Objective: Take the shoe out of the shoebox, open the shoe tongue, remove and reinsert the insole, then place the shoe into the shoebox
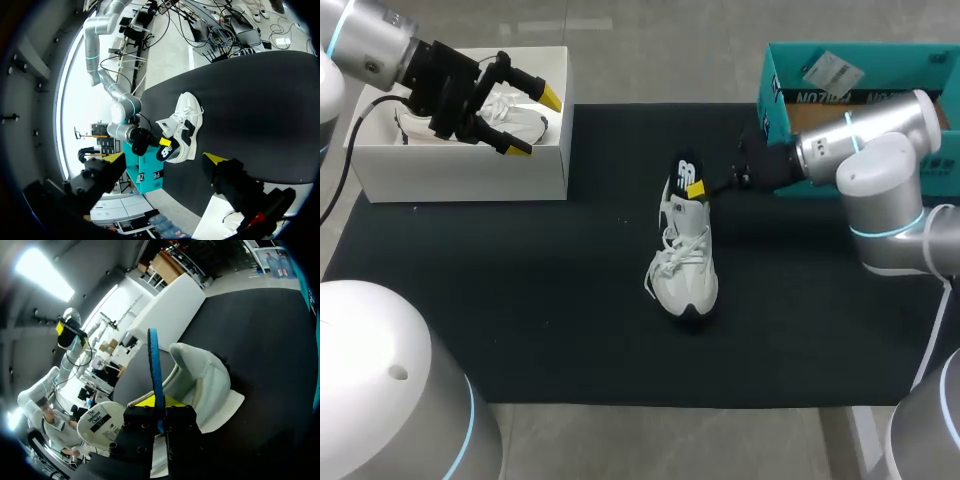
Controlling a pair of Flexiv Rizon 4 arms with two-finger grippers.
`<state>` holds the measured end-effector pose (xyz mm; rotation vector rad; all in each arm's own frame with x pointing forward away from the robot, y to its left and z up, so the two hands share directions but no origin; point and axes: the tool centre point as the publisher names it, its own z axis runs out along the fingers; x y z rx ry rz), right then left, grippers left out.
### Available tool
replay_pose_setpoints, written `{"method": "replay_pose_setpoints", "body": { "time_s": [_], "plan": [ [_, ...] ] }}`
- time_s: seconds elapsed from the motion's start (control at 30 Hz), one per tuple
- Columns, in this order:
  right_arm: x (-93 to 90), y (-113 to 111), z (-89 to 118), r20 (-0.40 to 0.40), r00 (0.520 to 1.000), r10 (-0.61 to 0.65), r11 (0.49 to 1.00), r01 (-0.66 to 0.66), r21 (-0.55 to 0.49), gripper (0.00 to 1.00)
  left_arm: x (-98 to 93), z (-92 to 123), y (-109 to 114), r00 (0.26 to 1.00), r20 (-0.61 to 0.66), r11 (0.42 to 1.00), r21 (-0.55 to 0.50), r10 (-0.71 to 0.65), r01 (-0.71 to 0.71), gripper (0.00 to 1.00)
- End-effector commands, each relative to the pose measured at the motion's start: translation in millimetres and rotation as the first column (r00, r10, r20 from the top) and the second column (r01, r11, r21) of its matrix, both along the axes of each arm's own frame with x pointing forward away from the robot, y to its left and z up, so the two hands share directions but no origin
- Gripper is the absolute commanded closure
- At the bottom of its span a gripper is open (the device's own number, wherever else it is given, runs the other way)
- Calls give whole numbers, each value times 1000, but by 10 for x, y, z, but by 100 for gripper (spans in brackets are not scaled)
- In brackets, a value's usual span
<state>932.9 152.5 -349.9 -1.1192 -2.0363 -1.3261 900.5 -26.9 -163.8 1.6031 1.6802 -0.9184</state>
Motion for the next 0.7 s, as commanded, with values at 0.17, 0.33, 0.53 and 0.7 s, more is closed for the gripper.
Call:
{"method": "replay_pose_setpoints", "body": {
  "time_s": [0.17,0.33,0.53,0.7],
  "plan": [
    [7,83,-47,-13,1000,-3,1000,3,2,60,3,2,2,1000,0,1000,2,-1,1,0],
    [182,45,66,29,999,17,1000,-17,-25,52,3,2,2,1000,0,1000,2,-1,1,0],
    [284,7,144,57,998,14,999,-13,-32,69,3,2,2,1000,0,1000,2,-1,1,0],
    [266,39,108,49,999,12,999,-11,-32,100,3,2,2,1000,0,1000,2,-1,1,0]
  ]
}}
